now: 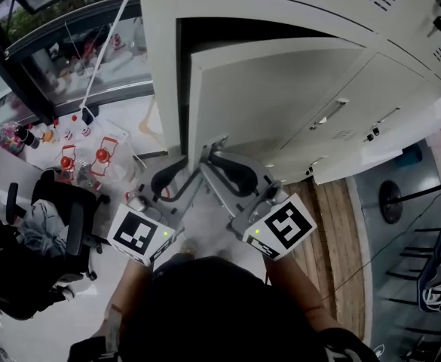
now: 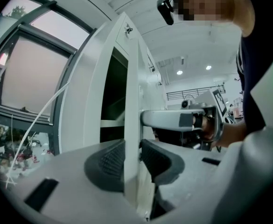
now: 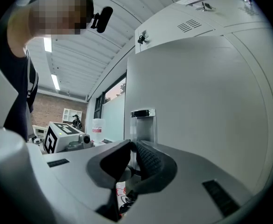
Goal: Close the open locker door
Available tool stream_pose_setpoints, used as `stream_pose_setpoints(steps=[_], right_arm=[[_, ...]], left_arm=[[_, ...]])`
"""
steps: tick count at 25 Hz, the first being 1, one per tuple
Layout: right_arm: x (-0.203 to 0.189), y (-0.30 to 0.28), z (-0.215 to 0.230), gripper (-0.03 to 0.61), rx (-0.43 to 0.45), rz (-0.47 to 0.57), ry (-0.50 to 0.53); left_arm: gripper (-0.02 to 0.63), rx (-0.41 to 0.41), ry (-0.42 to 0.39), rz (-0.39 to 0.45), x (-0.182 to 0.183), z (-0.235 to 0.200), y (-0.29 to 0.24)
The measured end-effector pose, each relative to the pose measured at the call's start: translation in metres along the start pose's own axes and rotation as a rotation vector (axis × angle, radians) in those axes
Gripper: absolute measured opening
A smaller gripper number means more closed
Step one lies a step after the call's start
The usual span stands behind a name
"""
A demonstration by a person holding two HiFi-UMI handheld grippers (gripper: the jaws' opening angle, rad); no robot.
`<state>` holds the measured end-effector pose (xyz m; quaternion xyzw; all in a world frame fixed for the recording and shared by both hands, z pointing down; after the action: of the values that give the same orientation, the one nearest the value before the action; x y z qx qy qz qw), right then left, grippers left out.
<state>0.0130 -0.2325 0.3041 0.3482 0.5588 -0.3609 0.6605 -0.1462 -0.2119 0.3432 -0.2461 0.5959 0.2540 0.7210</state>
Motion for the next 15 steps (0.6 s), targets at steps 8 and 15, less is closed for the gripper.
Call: stream_pose_setpoints(steps=[8,15], right_arm=[[-0.001,-0.012,0.004,0.049,-0.039,0.013,-0.006],[-0.001,-0.021,0.007,0.048,-0.067,0.011,-0.002]], left_arm=[[0.095,0.009,0.006,0.007,-0.001,-0.013,-0.004],[0.098,0.071,-0.034,0.016,-0.002,-0.019,-0.003]])
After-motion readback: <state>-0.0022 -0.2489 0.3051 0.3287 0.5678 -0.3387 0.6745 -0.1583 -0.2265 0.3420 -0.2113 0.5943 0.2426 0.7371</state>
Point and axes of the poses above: the fingertips, and each gripper's own axes: y backward along the fingers, z to its right, x out of its top, the point moved 10 cm from there along y, backward along the fingers, and after that the axes turned 9 degrees about -y, right-handed, at the moved point
